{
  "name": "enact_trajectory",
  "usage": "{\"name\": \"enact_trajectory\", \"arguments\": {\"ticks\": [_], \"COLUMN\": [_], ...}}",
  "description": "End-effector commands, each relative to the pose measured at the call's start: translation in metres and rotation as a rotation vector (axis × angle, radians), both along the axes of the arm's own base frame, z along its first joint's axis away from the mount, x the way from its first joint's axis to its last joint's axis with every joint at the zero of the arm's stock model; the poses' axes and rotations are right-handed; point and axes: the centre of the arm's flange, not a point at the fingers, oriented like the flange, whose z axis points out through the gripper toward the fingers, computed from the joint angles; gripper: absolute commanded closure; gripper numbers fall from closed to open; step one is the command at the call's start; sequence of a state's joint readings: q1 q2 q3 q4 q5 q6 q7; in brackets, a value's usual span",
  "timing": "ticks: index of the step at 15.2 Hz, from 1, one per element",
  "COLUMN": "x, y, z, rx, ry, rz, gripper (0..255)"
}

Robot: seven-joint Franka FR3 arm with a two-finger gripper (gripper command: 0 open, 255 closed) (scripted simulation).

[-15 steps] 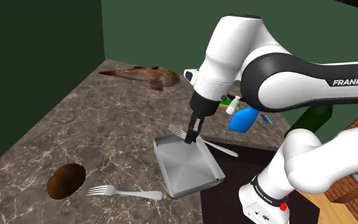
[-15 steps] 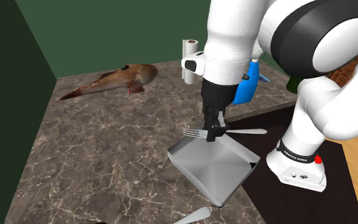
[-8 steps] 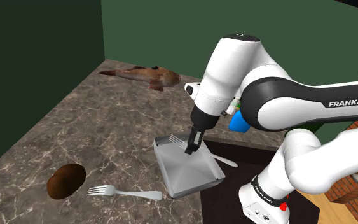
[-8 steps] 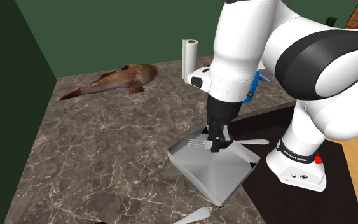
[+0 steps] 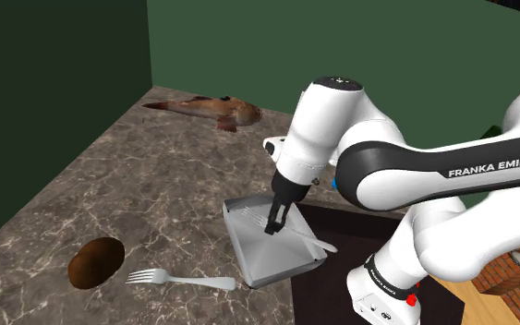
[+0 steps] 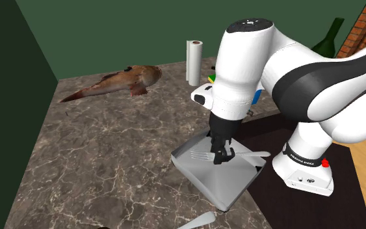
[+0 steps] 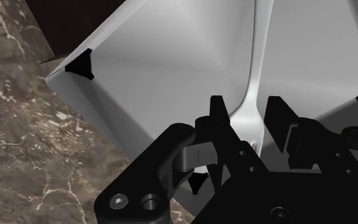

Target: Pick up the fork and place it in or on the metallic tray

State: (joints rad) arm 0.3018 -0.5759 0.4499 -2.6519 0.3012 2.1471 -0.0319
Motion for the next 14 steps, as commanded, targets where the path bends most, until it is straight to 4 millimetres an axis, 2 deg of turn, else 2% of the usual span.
{"name": "enact_trajectory", "arguments": {"ticks": [1, 7, 8, 13, 14], "x": [0.0, 0.0, 0.0, 0.0, -0.001], "y": [0.0, 0.0, 0.0, 0.0, 0.0], "z": [-0.003, -0.003, -0.003, -0.003, 0.01], "rx": [0.0, 0.0, 0.0, 0.0, 0.0], "ry": [-0.001, -0.001, -0.001, -0.001, -0.001], "rz": [0.0, 0.0, 0.0, 0.0, 0.0], "gripper": [255, 255, 0, 0, 0]}}
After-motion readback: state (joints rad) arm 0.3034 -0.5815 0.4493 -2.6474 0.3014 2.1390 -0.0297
